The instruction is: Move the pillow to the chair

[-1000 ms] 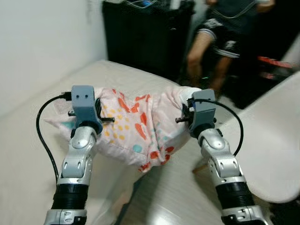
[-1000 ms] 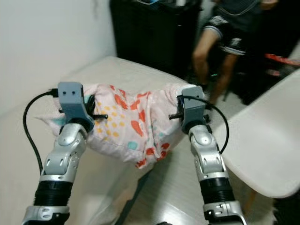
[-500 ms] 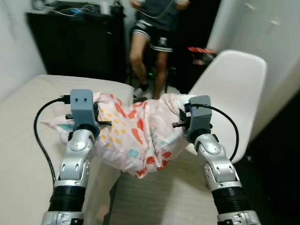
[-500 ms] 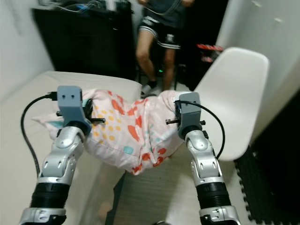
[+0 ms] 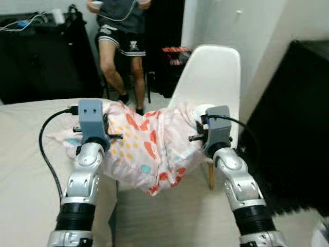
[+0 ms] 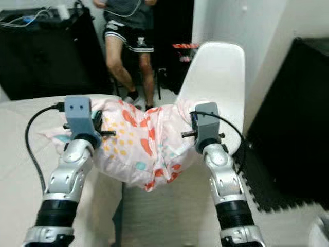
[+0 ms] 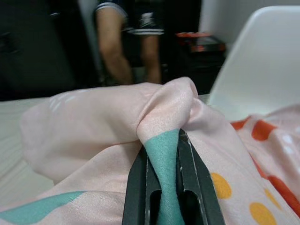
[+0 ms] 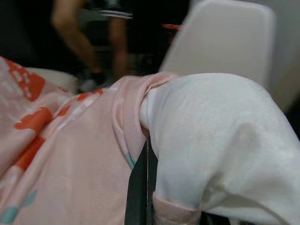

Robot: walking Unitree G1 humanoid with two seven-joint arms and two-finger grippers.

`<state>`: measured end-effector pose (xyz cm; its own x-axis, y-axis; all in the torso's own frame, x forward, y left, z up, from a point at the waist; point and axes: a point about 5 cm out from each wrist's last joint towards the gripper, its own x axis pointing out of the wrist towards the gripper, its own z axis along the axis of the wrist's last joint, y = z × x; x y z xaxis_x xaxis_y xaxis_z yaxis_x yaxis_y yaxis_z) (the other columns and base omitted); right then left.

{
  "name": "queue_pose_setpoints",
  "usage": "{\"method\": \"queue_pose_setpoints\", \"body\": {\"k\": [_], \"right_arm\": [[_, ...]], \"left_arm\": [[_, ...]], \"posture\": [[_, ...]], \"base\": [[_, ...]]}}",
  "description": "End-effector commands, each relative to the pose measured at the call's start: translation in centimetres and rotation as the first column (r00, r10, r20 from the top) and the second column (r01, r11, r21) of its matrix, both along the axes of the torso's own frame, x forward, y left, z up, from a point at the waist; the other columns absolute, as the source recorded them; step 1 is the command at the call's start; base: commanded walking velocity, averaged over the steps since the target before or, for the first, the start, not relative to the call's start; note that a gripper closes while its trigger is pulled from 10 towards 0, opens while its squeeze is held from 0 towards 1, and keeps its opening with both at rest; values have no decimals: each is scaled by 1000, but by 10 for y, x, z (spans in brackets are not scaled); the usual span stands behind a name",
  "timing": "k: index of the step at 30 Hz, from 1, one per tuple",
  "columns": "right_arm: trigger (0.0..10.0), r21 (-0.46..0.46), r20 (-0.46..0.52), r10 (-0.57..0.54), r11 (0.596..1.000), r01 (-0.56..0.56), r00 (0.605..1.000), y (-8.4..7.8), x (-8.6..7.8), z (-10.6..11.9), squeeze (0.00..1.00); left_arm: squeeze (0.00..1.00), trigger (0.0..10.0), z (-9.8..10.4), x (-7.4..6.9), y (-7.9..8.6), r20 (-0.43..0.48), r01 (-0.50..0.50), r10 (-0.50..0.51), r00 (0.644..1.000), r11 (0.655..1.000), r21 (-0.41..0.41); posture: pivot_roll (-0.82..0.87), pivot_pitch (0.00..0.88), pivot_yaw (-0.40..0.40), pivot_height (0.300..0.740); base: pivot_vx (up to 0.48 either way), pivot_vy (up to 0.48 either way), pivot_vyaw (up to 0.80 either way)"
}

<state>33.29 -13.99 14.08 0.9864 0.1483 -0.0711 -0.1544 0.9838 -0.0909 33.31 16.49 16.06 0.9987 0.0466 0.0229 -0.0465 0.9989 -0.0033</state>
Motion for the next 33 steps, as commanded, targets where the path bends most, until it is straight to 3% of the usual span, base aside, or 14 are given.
{"method": "queue_pose_setpoints", "body": {"k": [1,14,33], "right_arm": [[10000,2,45,17,1000,-17,999,5,2,11,0],[10000,1,22,-11,1000,11,1000,1,-2,5,0],[10000,19,9,-12,1000,12,1000,2,3,5,0]], "left_arm": [[0,10000,5,1,-5,15,24,-24,1000,1000,17],[0,10000,-1,-1,-7,-6,28,-28,1000,1000,7],[0,10000,-3,-4,4,-22,-25,25,999,1000,18]], "posture": [[22,15,22,740],[18,36,35,740],[39,50,12,740]], "base": [[0,0,-800],[0,0,-800],[0,0,-800]]}}
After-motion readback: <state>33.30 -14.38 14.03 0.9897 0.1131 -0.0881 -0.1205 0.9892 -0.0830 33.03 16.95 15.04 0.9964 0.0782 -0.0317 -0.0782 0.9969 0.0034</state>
